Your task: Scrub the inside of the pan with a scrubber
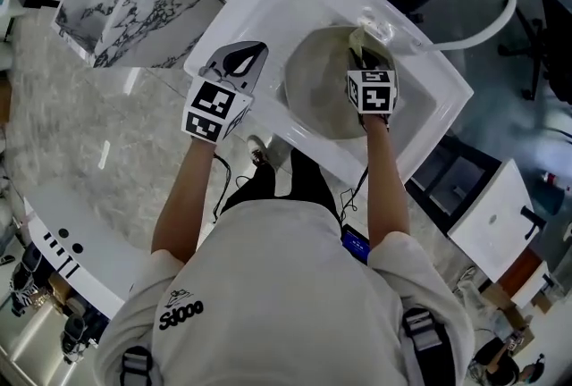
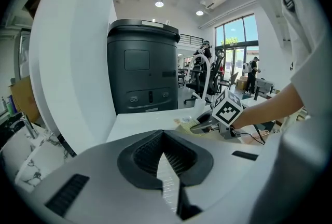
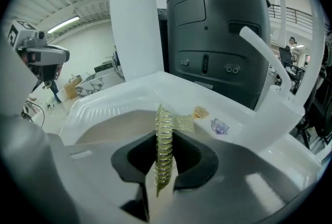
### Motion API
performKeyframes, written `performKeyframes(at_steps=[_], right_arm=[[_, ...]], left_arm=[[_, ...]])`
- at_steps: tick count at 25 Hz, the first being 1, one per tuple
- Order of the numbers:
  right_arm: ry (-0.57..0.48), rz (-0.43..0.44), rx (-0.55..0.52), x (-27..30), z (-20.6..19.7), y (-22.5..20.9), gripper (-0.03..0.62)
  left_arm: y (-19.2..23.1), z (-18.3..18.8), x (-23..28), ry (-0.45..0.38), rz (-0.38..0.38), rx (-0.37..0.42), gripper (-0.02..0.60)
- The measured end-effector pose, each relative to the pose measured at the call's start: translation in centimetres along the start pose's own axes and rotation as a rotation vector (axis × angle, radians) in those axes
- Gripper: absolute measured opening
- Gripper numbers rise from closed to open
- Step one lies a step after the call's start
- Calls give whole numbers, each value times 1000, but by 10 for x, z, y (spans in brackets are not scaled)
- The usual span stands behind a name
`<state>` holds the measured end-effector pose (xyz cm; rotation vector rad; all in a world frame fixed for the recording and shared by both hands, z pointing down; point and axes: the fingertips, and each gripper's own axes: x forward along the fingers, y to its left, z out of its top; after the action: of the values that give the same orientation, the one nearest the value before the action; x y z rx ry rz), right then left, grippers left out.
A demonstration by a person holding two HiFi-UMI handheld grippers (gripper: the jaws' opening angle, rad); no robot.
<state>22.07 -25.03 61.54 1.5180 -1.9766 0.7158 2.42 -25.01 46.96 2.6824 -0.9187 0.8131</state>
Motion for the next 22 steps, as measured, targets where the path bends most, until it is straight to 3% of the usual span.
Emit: performKeyframes(at_steps=[6, 13, 22], right_arm=[[45, 11, -72, 23, -9, 5, 81], [47, 80, -4, 43, -1, 12, 81], [26, 156, 6, 48, 2, 21, 81]], left_arm=[[1, -11, 2, 17, -1, -13, 0], [-6, -29, 9, 47, -19, -27, 0], [-12, -39, 14, 58, -32, -42, 0]])
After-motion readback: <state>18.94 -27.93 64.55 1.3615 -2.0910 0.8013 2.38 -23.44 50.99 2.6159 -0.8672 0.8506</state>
